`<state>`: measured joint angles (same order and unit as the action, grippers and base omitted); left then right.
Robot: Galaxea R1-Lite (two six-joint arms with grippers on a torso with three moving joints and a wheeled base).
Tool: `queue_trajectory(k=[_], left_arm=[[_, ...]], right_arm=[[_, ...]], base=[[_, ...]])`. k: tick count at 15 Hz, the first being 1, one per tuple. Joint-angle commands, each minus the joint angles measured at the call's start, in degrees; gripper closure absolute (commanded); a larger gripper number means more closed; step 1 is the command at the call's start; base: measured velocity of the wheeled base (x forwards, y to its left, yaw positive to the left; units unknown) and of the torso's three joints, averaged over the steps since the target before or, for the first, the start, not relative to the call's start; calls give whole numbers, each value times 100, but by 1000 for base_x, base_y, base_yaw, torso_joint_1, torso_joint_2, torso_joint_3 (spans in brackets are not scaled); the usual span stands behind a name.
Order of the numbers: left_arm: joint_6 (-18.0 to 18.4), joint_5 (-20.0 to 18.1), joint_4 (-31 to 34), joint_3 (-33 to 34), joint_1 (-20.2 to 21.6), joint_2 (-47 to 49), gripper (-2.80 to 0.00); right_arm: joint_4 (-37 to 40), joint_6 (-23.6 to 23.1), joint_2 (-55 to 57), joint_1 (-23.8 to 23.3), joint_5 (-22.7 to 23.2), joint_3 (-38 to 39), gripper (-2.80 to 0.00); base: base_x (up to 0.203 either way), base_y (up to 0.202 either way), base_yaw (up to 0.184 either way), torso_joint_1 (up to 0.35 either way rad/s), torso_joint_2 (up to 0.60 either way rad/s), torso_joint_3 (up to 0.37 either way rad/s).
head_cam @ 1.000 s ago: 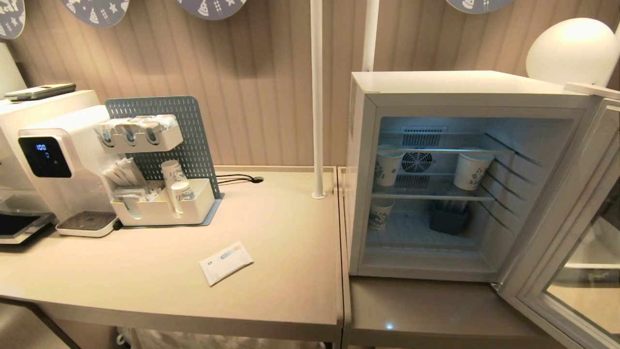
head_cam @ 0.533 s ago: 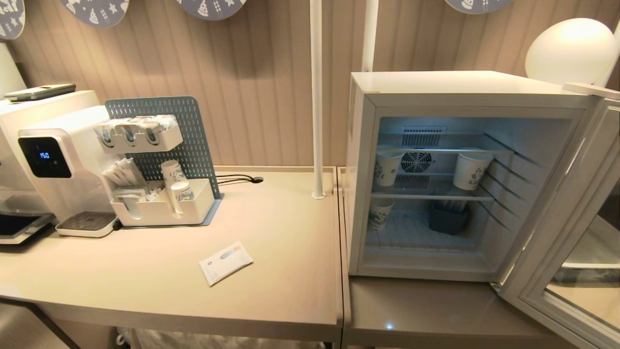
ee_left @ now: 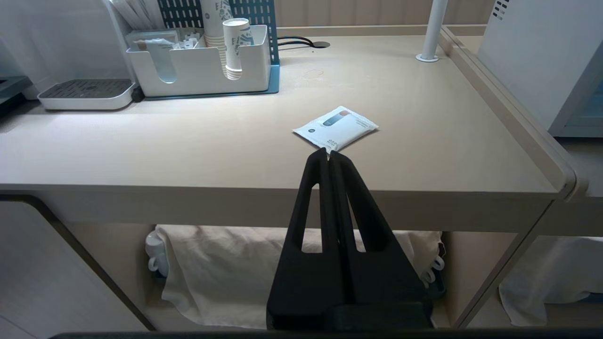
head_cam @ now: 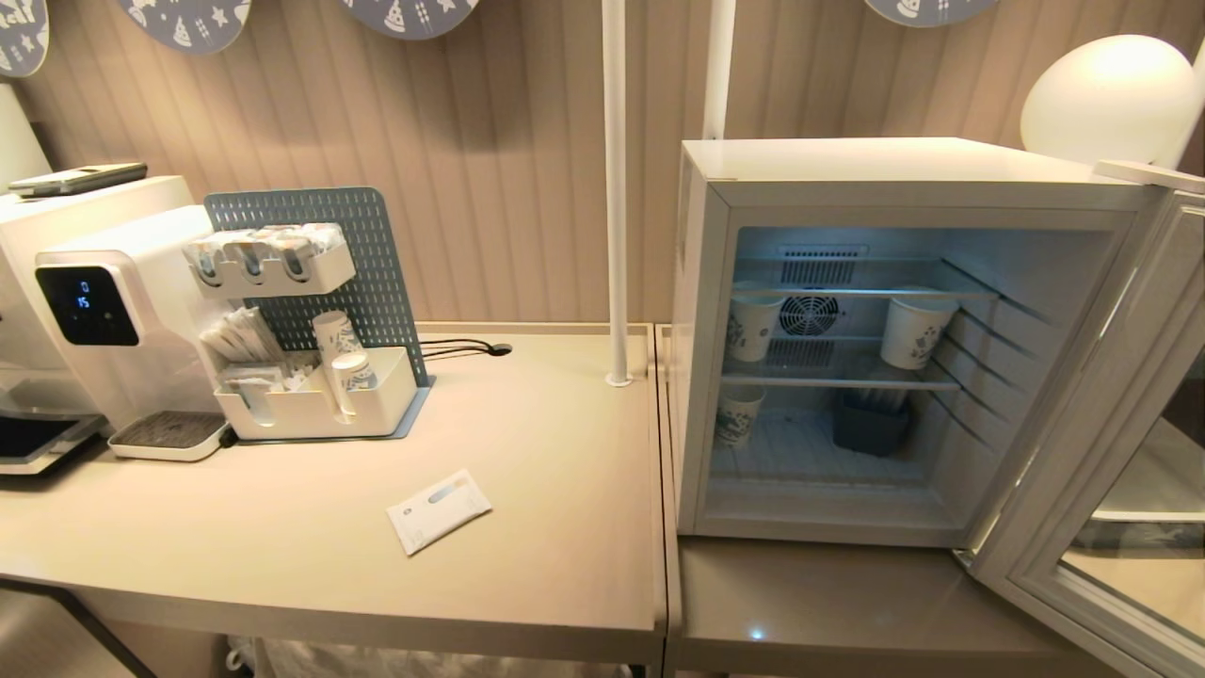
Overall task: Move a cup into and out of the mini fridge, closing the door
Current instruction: Place the yoghurt on the freezer
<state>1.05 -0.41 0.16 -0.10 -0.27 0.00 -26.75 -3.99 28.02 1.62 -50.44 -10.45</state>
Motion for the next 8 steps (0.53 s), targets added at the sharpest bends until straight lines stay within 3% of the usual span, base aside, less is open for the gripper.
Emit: queue_trajectory(k=[1,5,7,8], left_arm=[[-8,-2,2,1,0,9,0],[-8,-2,2,1,0,9,0],[1,-2,2,1,0,9,0],[-8,-2,2,1,0,9,0]], right_arm=[[488,1,-754,-3,16,-19,0],[1649,-11,-2225,-130,214,-10,0],[1981,46,-2817,-148,1122,32,0],[2062,91,-2849,-152,2134,71,0]], base=[[0,0,0,0,0,0],[0,0,0,0,0,0],[0,0,0,0,0,0],[0,0,0,0,0,0]])
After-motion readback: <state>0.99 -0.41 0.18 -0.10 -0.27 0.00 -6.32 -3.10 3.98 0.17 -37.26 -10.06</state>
